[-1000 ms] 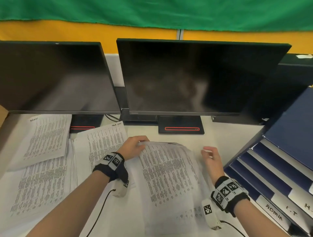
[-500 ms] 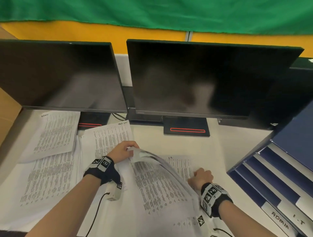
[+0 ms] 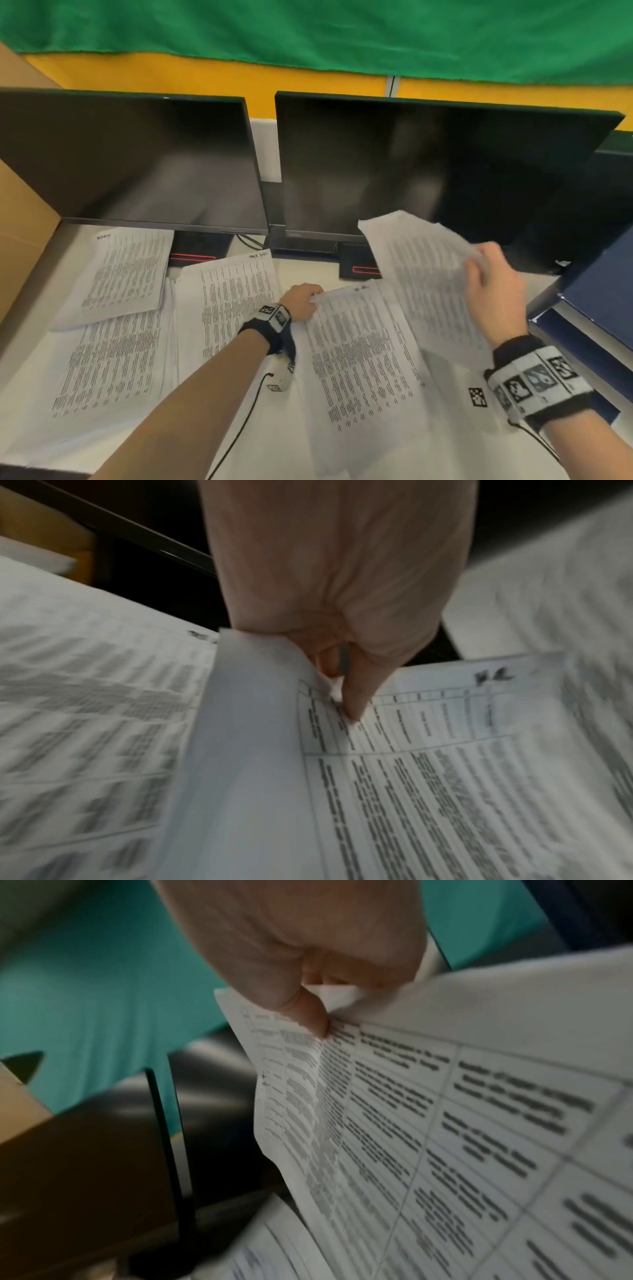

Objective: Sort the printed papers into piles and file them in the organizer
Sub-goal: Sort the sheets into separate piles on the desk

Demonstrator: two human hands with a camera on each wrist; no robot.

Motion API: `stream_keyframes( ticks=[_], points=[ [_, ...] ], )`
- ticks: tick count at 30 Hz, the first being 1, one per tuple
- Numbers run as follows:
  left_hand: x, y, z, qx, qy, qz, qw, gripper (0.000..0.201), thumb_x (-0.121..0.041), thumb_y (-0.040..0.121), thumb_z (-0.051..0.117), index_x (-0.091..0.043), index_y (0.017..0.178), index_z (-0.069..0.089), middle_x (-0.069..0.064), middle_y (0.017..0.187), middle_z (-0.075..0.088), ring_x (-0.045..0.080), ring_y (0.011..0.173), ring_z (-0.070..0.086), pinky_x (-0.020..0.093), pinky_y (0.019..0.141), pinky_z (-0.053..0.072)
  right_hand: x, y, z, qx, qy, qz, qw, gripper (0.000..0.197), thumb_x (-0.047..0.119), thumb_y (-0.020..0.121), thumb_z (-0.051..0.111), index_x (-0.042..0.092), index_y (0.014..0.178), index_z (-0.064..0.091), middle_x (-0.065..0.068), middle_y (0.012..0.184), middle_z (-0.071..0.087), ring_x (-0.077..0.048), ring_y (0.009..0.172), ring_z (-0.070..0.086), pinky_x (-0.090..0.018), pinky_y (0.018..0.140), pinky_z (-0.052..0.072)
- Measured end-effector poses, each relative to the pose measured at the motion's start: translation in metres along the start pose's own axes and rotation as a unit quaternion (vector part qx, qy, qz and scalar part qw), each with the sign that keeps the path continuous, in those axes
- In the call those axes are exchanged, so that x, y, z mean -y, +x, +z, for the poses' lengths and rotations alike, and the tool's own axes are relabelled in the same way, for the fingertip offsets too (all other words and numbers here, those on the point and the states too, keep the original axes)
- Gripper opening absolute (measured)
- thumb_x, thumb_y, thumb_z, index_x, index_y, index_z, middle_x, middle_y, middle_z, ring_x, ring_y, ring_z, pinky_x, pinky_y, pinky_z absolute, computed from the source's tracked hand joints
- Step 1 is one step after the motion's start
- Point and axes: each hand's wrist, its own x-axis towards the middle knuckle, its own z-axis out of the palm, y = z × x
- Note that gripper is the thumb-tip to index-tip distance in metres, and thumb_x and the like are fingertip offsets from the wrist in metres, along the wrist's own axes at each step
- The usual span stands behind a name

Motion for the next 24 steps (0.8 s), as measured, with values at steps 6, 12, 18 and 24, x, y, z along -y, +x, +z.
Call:
stream_keyframes(
  ticks=[6, 12, 18, 24],
  points=[
    [-0.039, 0.023, 0.018, -0.045, 0.097, 0.01, 0.994, 0.036, -0.012, 0.092, 0.046, -0.023, 0.126, 0.052, 0.003, 0.127, 0.06, 0.024, 0.119, 0.053, 0.042, 0.108, 0.032, 0.034, 0.009, -0.035, -0.112, 0.016, -0.055, 0.992, 0.014, 0.017, 0.096, 0.043, 0.012, 0.107, 0.051, -0.002, 0.084, 0.054, -0.022, 0.069, 0.054, -0.038, 0.062, 0.048],
    [0.015, -0.021, -0.009, -0.239, 0.079, -0.037, 0.967, 0.033, -0.027, 0.097, 0.043, -0.026, 0.13, 0.047, -0.001, 0.132, 0.052, 0.021, 0.125, 0.043, 0.043, 0.112, 0.023, 0.042, 0.011, -0.01, -0.093, 0.056, 0.043, 0.993, 0.019, 0.021, 0.095, 0.042, 0.011, 0.112, 0.046, -0.008, 0.106, 0.057, -0.025, 0.091, 0.055, -0.048, 0.078, 0.049],
    [0.158, -0.12, -0.04, -0.341, 0.081, -0.326, 0.878, 0.028, -0.016, 0.088, 0.045, -0.013, 0.116, 0.049, 0.01, 0.12, 0.053, 0.029, 0.112, 0.048, 0.044, 0.096, 0.039, 0.041, -0.007, 0.067, -0.02, 0.238, 0.191, 0.952, 0.031, 0.014, 0.093, 0.045, 0.01, 0.124, 0.046, -0.007, 0.125, 0.054, -0.028, 0.109, 0.054, -0.044, 0.09, 0.045],
    [0.226, -0.16, -0.031, -0.159, 0.059, -0.412, 0.895, 0.059, -0.052, 0.09, 0.031, -0.028, 0.143, 0.017, 0.004, 0.151, 0.02, 0.032, 0.136, 0.024, 0.059, 0.104, 0.032, 0.035, -0.041, 0.156, 0.061, 0.304, 0.291, 0.905, 0.026, 0.01, 0.089, 0.05, 0.017, 0.113, 0.056, -0.006, 0.119, 0.062, -0.028, 0.105, 0.061, -0.05, 0.095, 0.048]
  ],
)
